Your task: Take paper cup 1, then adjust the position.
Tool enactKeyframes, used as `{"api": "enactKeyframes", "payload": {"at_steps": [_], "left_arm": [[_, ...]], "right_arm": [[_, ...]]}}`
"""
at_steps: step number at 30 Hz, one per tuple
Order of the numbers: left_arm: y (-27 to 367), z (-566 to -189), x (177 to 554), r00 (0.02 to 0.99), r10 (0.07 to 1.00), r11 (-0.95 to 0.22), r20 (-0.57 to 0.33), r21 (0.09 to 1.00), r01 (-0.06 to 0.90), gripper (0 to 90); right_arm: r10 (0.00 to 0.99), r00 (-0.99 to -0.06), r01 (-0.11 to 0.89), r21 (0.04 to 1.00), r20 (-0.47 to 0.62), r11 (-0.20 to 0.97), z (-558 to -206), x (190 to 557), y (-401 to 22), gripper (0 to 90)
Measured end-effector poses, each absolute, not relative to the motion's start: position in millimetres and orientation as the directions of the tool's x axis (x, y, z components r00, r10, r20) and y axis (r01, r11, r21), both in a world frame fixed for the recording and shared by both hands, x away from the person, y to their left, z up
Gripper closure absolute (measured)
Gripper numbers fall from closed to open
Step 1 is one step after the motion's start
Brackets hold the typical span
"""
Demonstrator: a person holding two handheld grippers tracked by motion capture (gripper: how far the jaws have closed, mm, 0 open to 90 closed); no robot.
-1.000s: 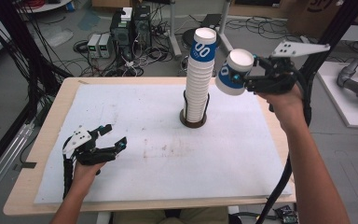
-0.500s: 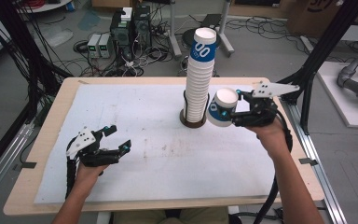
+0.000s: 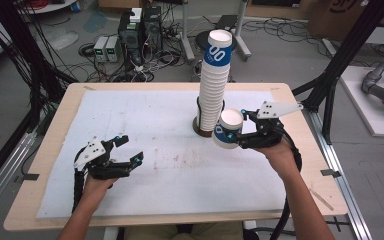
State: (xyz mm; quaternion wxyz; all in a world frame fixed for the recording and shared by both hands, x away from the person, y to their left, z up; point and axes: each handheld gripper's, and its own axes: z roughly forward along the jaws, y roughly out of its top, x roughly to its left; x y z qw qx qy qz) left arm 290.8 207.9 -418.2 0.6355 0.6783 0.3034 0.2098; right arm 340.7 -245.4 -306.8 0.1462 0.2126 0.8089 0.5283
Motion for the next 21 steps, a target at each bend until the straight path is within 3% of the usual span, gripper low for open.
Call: {"api": "enactKeyframes", "payload": {"at_steps": [21], "left_arm": [[194.6,-414.4,290.0,0.783,0.617,-0.052,-0.082,0.988,0.145,16.1]], "right_arm": [[0.46,-0.888,0.171,0.917,-0.015,0.36,-305.8,336.9,-234.5,28.5]]}}
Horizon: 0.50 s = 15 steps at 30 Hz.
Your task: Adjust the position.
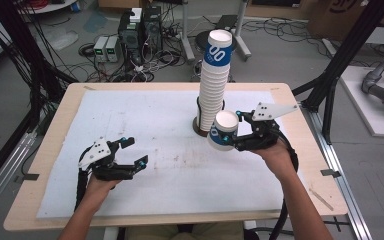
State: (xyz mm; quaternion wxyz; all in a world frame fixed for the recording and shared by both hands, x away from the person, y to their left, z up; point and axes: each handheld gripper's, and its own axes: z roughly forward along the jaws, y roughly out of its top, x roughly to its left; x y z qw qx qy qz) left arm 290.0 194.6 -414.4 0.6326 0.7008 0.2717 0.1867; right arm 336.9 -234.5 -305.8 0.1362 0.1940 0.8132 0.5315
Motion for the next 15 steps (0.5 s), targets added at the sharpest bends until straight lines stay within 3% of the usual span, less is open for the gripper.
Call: {"api": "enactKeyframes", "payload": {"at_steps": [15], "left_arm": [[163.1,-396.7,295.9,0.881,0.467,-0.064,-0.072,0.991,0.115,15.5]], "right_arm": [[0.393,-0.92,0.15,0.921,-0.004,0.361,-305.5,333.3,-214.8,28.5]]}}
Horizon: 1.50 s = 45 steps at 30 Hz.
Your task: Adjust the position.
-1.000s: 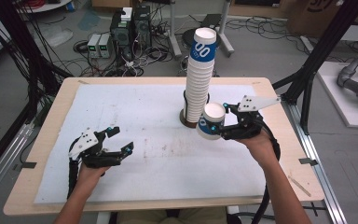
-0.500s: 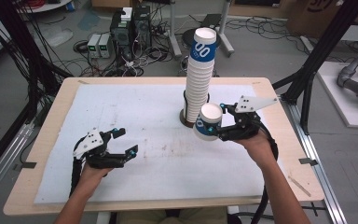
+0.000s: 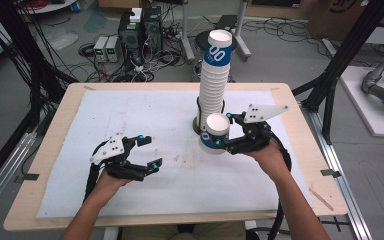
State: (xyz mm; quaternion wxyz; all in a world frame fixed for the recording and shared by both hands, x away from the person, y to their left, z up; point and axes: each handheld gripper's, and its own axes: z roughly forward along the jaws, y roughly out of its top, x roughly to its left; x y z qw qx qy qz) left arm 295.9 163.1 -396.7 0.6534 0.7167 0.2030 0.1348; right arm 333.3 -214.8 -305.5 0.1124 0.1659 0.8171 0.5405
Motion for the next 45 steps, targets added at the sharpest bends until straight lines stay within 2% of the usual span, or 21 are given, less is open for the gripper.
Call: {"api": "enactKeyframes", "payload": {"at_steps": [12,22,33,45], "left_arm": [[125.4,-379.4,307.8,0.929,0.369,-0.053,-0.034,0.997,0.057,15.1],[97.2,-378.5,320.1,0.953,0.3,-0.06,-0.045,0.996,0.066,13.9],[76.4,-376.9,325.6,0.961,0.274,-0.096,-0.022,0.994,0.051,13.8],[63.7,-381.0,329.6,0.969,0.243,-0.083,-0.038,0.995,0.06,13.8]], "right_arm": [[0.356,-0.935,0.139,0.921,0.001,0.364,-307.0,333.0,-199.3,28.5],[0.334,-0.943,0.145,0.921,0.018,0.362,-307.6,331.3,-193.9,28.5],[0.326,-0.945,0.139,0.921,0.014,0.364,-307.6,330.7,-190.3,28.5],[0.308,-0.951,0.145,0.925,0.032,0.352,-306.2,330.0,-186.8,28.6]]}}
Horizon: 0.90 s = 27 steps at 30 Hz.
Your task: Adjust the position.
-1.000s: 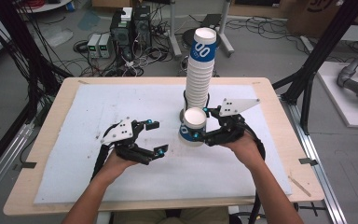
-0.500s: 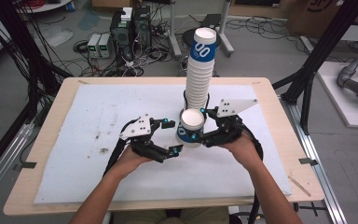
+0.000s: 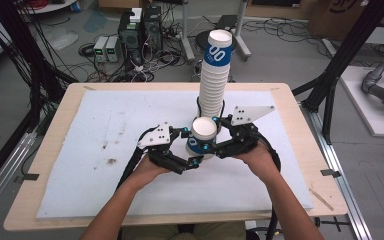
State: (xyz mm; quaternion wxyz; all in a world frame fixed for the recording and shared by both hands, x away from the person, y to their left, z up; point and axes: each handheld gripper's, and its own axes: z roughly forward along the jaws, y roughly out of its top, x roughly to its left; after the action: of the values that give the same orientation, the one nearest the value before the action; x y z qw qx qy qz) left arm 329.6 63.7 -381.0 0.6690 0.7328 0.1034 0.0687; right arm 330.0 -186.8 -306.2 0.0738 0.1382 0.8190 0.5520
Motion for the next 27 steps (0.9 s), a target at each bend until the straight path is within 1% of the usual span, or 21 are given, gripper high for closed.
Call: {"api": "enactKeyframes", "payload": {"at_steps": [4,6,7,8,10,11,18,20,21,22,23,27], "left_arm": [[61.7,-382.0,330.3,0.969,0.243,-0.085,-0.043,0.994,0.066,14.1],[61.7,-381.8,330.5,0.97,0.241,-0.088,-0.031,0.995,0.053,15.4],[61.7,-381.8,330.5,0.97,0.241,-0.088,-0.031,0.995,0.053,16.9],[62.2,-381.0,330.1,0.972,0.236,-0.094,-0.013,0.995,0.036,19.8],[62.3,-380.7,330.1,0.971,0.238,-0.098,-0.008,0.995,0.032,21.0],[62.8,-380.7,330.3,0.971,0.241,-0.107,0.0,0.994,0.026,23.1],[64.0,-380.5,330.5,0.97,0.243,-0.133,0.001,0.991,0.033,27.4],[64.6,-379.9,330.3,0.968,0.249,-0.138,0.001,0.99,0.035,27.9],[64.8,-379.6,330.2,0.968,0.25,-0.142,-0.001,0.989,0.038,28.4],[65.1,-379.3,330.2,0.968,0.25,-0.146,-0.006,0.988,0.043,28.4],[65.7,-379.1,330.2,0.968,0.25,-0.153,-0.007,0.987,0.046,28.4],[69.0,-377.7,329.8,0.969,0.247,-0.17,-0.011,0.984,0.055,28.3]], "right_arm": [[0.305,-0.952,0.15,0.924,0.039,0.351,-306.2,329.6,-186.6,28.6],[0.304,-0.952,0.15,0.925,0.04,0.35,-306.5,329.7,-186.7,28.7],[0.304,-0.952,0.15,0.925,0.04,0.35,-306.5,329.7,-186.7,28.7],[0.304,-0.952,0.153,0.924,0.042,0.35,-306.8,330.1,-187.1,29.0],[0.306,-0.951,0.15,0.925,0.039,0.349,-306.9,330.1,-187.3,29.1],[0.306,-0.951,0.152,0.924,0.041,0.35,-307.4,330.3,-187.8,29.4],[0.312,-0.949,0.163,0.924,0.05,0.346,-310.9,330.7,-188.5,29.2],[0.317,-0.947,0.172,0.925,0.061,0.338,-311.7,331.1,-188.7,28.2],[0.323,-0.944,0.174,0.929,0.064,0.326,-311.4,330.6,-188.9,21.8],[0.323,-0.944,0.174,0.929,0.064,0.326,-311.4,330.6,-188.9,21.8],[0.336,-0.939,0.181,0.933,0.07,0.312,-309.9,330.7,-189.9,19.2],[0.333,-0.94,0.176,0.934,0.067,0.31,-307.4,330.4,-192.7,19.2]]}}
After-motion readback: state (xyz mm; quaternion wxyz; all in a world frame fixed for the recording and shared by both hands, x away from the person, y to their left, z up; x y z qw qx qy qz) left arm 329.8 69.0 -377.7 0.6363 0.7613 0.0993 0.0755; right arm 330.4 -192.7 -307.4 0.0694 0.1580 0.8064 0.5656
